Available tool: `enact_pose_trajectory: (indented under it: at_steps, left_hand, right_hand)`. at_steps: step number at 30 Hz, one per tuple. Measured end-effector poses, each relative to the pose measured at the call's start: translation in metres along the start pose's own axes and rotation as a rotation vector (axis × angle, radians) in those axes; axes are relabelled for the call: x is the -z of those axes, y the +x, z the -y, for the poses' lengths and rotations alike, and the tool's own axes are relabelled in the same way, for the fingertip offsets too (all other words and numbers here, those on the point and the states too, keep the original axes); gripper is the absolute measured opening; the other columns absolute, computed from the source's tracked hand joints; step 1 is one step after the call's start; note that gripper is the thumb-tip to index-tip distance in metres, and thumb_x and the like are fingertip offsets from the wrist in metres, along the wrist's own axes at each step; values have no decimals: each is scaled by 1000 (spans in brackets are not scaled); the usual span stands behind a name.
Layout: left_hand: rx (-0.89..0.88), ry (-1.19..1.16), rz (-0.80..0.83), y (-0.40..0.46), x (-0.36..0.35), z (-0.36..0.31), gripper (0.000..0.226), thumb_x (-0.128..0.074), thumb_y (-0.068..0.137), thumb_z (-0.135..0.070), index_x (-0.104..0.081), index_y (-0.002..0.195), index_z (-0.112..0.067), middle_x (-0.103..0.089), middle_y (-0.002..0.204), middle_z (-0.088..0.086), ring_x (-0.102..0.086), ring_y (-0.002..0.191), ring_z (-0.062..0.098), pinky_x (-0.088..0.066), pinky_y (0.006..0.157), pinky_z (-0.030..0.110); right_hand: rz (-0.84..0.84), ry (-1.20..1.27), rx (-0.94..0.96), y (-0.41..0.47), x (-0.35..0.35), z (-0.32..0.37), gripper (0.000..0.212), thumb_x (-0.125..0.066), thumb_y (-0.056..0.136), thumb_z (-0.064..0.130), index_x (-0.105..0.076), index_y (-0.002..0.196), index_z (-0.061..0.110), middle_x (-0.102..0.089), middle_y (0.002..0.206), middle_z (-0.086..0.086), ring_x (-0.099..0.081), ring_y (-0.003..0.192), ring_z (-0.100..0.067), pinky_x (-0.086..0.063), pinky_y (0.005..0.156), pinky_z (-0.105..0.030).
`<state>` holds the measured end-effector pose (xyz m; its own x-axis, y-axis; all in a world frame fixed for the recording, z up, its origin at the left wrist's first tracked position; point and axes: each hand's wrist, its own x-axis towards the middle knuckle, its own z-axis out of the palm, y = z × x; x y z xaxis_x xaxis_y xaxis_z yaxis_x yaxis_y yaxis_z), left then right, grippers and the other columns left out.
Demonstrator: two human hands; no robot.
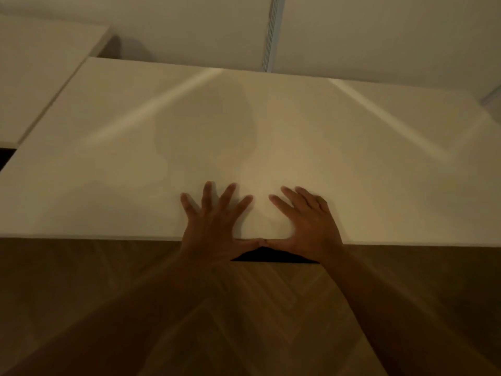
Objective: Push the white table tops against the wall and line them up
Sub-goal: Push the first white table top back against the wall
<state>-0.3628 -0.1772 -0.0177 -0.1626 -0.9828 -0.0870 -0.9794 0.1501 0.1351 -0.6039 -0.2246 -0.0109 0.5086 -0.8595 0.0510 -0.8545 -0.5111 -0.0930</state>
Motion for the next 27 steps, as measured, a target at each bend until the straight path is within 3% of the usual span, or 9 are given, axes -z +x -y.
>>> enact_pose_trajectory:
  at_steps: [5, 16, 22, 27]
  left_hand:
    - [12, 27, -17, 2, -1, -1, 102, -12, 72, -102, 14, 156, -50, 20, 169, -4, 20, 152, 44, 3, 107, 82]
    - [46, 48, -27, 6, 0, -3, 102, -13, 70, -103, 13, 154, -54, 18, 169, -7, 19, 152, 42, 7, 110, 79]
    - [32, 41, -35, 13, 4, 6, 100, -16, 71, -102, 13, 154, -54, 15, 170, -8, 18, 153, 40, 3, 110, 80]
    - [7, 110, -67, 15, 2, 10, 102, -12, 70, -103, 6, 156, -51, 6, 171, -4, 7, 154, 44, -5, 109, 81]
  right_hand:
    - [-68, 7, 111, 4, -15, -11, 103, -35, 76, 94, -31, 156, 29, -22, 165, -1, -10, 153, -33, -16, 119, -60]
    - [-105, 10, 136, 6, -19, -15, 101, -30, 76, 94, -43, 150, 26, -39, 157, -2, -24, 149, -37, -24, 118, -60]
    - [91, -10, 76, 18, -6, -12, 104, -20, 74, 97, -17, 157, 35, -17, 165, 5, -3, 154, -30, -6, 124, -52]
    - [68, -48, 55, 17, -10, -8, 102, -27, 74, 96, -18, 157, 37, -20, 165, 6, -6, 154, -29, -8, 124, -51]
